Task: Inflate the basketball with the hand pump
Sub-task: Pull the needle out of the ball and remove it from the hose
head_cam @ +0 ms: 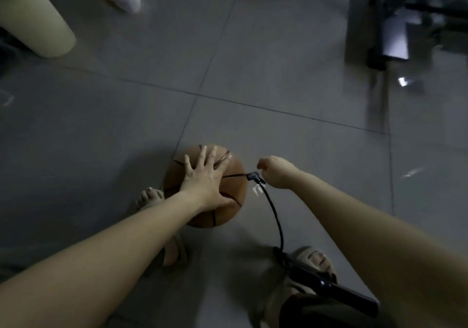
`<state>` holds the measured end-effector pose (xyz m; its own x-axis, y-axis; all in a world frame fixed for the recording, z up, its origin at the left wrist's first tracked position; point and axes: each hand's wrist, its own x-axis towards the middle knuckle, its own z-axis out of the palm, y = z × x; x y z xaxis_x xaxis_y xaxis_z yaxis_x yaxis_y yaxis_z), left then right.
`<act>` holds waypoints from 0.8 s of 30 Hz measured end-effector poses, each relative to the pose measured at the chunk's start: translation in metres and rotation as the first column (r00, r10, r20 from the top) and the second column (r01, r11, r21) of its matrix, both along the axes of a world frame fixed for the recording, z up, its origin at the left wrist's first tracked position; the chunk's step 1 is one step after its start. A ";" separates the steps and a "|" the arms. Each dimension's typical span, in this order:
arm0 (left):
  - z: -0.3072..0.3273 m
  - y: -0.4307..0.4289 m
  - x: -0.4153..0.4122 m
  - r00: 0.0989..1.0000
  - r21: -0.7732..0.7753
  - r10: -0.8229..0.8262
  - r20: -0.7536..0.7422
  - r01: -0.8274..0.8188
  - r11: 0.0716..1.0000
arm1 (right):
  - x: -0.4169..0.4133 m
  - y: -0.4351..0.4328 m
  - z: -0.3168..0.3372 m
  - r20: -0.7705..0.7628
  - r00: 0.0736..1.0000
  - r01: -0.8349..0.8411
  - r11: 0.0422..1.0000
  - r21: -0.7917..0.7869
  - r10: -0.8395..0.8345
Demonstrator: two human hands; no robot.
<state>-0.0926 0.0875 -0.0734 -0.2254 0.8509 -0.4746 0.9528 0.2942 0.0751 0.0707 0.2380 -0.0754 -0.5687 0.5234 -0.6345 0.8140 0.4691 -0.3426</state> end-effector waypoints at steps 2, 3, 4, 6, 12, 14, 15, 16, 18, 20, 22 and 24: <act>-0.006 -0.010 -0.004 1.000 0.046 -0.017 -0.022 0.018 0.999 | -0.016 0.005 -0.024 -0.011 1.000 0.013 0.999 -0.051 -0.014; -0.007 -0.013 -0.006 0.999 0.092 -0.012 -0.030 0.014 0.996 | -0.022 0.006 -0.035 -0.014 1.000 0.015 0.996 -0.088 -0.016; -0.007 -0.015 -0.010 0.999 0.149 -0.001 -0.042 0.007 0.989 | -0.029 0.006 -0.045 -0.010 1.000 0.006 0.991 -0.134 -0.007; -0.009 -0.015 -0.014 0.997 0.226 0.008 -0.077 0.010 0.974 | -0.038 0.004 -0.061 -0.001 1.000 0.005 0.971 -0.239 -0.006; -0.024 -0.021 -0.018 0.996 0.209 0.028 -0.088 -0.009 0.978 | -0.046 0.003 -0.081 -0.098 0.980 0.115 0.893 -0.434 -0.174; -0.024 -0.020 -0.018 0.996 0.213 0.028 -0.083 -0.010 0.977 | -0.042 0.007 -0.083 -0.109 0.980 0.101 0.880 -0.464 -0.169; -0.023 -0.019 -0.019 0.996 0.213 0.023 -0.083 -0.005 0.977 | -0.040 0.008 -0.084 -0.106 0.976 0.112 0.860 -0.498 -0.188; -0.023 -0.018 -0.019 0.996 0.215 0.013 -0.086 0.006 0.977 | -0.037 0.009 -0.087 -0.099 0.972 0.130 0.836 -0.533 -0.214; -0.024 -0.018 -0.020 0.996 0.221 -0.006 -0.093 0.026 0.975 | -0.034 0.007 -0.092 -0.095 0.966 0.143 0.806 -0.574 -0.239; -0.025 -0.020 -0.020 0.995 0.231 -0.012 -0.098 0.034 0.972 | -0.035 0.005 -0.097 -0.110 0.960 0.143 0.792 -0.594 -0.256; -0.025 -0.021 -0.021 0.996 0.237 -0.003 -0.092 0.025 0.971 | -0.038 0.002 -0.097 -0.109 0.954 0.156 0.774 -0.614 -0.278; -0.024 -0.019 -0.022 0.996 0.242 0.016 -0.083 0.005 0.970 | -0.040 0.000 -0.094 -0.120 0.948 0.162 0.772 -0.615 -0.294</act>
